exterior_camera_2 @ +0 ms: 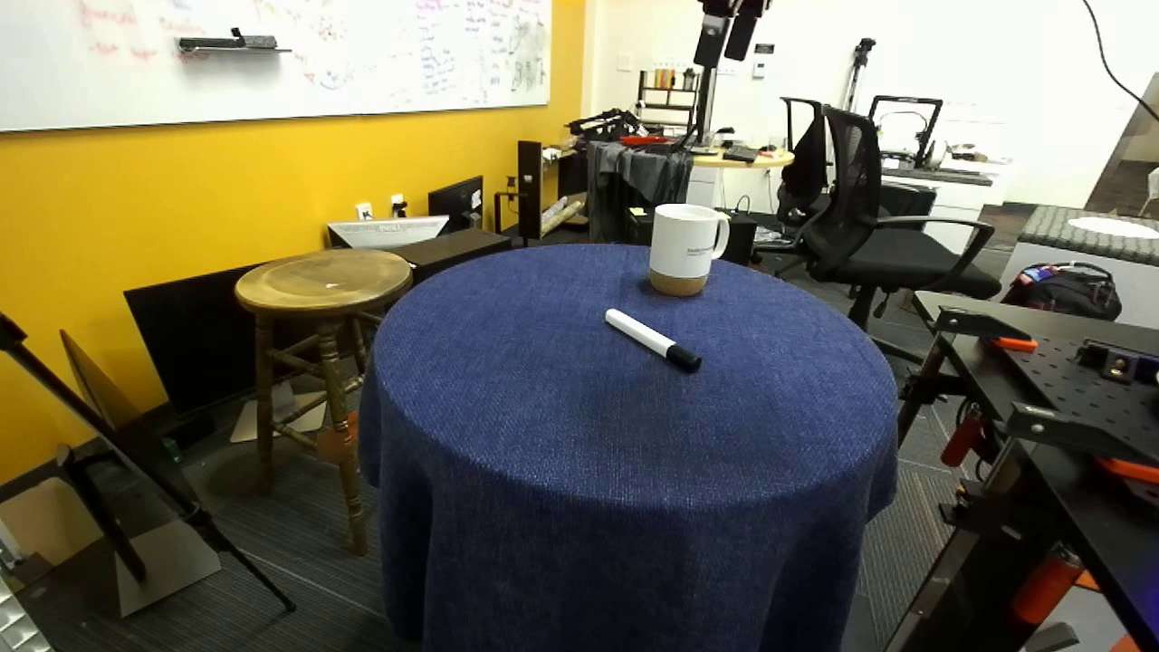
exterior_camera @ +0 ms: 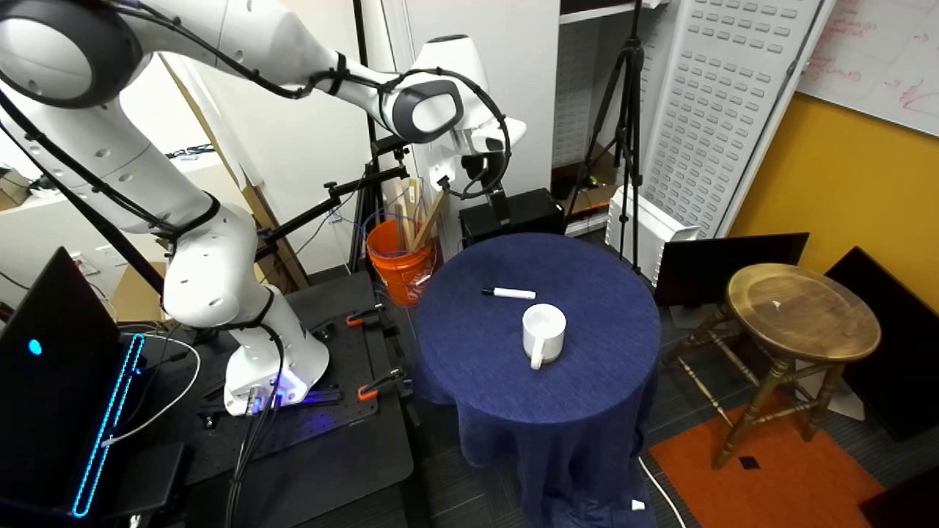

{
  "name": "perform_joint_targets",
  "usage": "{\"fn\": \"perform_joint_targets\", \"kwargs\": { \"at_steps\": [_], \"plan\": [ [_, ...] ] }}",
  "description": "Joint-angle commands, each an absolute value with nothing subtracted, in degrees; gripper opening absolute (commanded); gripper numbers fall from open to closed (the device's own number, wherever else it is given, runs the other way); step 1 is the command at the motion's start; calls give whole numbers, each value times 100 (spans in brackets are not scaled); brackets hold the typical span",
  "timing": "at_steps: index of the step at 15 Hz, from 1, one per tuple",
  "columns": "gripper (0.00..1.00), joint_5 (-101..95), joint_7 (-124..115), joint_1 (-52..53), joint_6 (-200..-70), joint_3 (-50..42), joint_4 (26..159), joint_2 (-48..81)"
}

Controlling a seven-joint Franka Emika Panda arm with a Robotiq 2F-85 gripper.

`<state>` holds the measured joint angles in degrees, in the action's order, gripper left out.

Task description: Pick up the marker and put it in the cup

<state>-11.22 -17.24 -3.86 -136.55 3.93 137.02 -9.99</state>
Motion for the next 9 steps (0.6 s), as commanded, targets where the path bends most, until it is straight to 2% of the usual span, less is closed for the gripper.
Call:
{"fn": "perform_joint_targets", "kwargs": {
  "at_steps": [1, 9],
  "plan": [
    [100, -1214, -1846, -352, -13916, 337, 13802, -887],
    [100, -950, -2049, -243, -15179, 324, 14112, -136]
  ]
}}
